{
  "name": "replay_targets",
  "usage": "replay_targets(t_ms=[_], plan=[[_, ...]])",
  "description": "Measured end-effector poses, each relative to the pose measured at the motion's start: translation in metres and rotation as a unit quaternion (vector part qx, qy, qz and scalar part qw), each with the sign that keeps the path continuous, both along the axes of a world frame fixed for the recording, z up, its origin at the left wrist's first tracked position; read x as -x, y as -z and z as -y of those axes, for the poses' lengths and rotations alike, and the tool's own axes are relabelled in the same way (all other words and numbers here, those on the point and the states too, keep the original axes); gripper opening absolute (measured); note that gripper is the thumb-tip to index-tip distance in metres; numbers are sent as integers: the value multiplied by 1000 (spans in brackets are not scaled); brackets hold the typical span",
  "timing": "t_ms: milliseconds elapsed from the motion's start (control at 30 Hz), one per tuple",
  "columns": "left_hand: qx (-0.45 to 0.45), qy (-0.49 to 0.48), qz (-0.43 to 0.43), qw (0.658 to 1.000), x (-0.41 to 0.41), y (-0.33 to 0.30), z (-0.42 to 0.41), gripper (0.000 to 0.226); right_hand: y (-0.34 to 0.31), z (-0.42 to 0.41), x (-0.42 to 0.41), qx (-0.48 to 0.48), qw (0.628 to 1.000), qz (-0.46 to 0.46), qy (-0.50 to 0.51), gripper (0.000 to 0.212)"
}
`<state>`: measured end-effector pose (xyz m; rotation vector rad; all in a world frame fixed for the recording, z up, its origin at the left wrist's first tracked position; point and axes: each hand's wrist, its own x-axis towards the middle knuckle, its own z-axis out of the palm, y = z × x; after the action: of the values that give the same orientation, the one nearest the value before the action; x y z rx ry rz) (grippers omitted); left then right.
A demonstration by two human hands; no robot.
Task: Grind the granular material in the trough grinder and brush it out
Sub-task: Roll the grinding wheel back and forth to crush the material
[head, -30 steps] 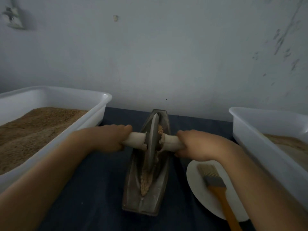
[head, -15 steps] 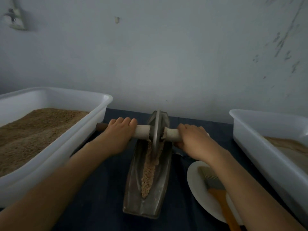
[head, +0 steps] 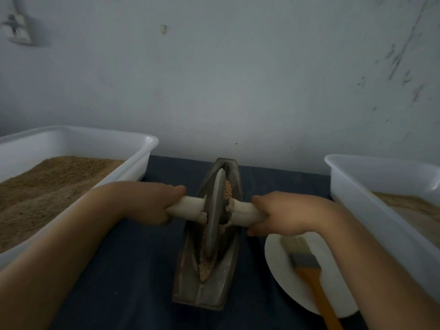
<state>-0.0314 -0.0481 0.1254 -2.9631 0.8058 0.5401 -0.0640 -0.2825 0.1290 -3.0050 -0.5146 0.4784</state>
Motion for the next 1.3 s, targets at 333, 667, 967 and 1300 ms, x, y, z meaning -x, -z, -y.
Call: replay_targets(t_ms=[333,667,967,1300], plan=[[70,-39,349,934,-45,52,14,37,64,6,-53,-17,912,407,49,27],[28,3,187,982,-20,24,6,37,23,3,-23,6,990,136,23,29],[-21,20,-33,999,7,-8,-6,30,-8,-4,16,8,1000,-5,-19,26],[57,-29,325,944,-46,49,10,35,48,7,-43,19,944,325,44,30]])
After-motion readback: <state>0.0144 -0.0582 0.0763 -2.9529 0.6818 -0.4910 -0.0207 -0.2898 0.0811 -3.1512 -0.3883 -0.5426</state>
